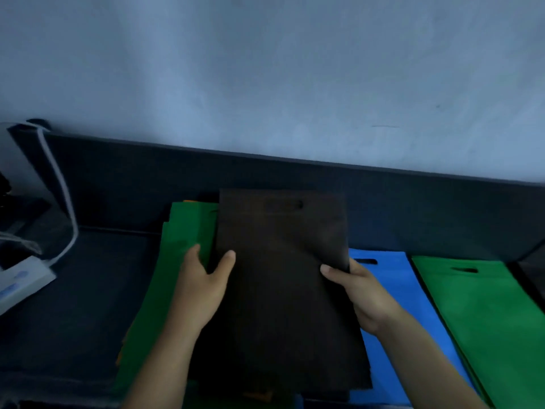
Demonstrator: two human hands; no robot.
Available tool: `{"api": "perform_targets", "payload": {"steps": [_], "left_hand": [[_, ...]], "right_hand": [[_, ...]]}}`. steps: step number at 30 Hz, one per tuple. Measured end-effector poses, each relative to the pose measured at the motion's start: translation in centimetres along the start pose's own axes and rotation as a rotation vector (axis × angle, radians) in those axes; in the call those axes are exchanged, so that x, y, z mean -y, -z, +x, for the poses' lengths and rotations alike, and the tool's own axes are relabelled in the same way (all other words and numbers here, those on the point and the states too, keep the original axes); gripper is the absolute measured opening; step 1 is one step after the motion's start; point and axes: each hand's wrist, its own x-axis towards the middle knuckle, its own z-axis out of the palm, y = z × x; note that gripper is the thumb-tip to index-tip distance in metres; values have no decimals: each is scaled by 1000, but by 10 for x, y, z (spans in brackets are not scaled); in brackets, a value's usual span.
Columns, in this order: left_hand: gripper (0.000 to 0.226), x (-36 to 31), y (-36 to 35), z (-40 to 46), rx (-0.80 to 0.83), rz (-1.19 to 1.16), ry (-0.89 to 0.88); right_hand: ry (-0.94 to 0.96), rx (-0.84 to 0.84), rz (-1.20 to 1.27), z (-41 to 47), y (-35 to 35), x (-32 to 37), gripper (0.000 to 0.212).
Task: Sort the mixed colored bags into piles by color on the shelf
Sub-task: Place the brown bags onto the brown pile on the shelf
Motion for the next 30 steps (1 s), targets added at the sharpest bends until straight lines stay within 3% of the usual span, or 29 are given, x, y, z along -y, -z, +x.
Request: {"api": "perform_targets", "payload": {"steps": [2, 5, 7, 13, 21, 30], "left_hand": [[73, -12, -8, -4, 67, -47, -14], [21, -26, -34, -10, 197, -174, -56], [9, -33, -57, -15, 232, -228, -89], [20, -52, -124, -33, 367, -326, -103], [21, -84, -209, -84, 589, -259, -113], [39, -126, -339, -198, 716, -195, -155]], "right_hand": [[-11, 0, 35, -7, 15, 5, 31], [30, -50, 30, -15, 39, 6, 34], [78, -113, 37, -22, 58, 4, 36], [118, -324, 72, -63, 109, 3, 28], [87, -545, 131, -134, 193, -3, 32], [69, -780, 78, -214, 338, -8, 14]]}}
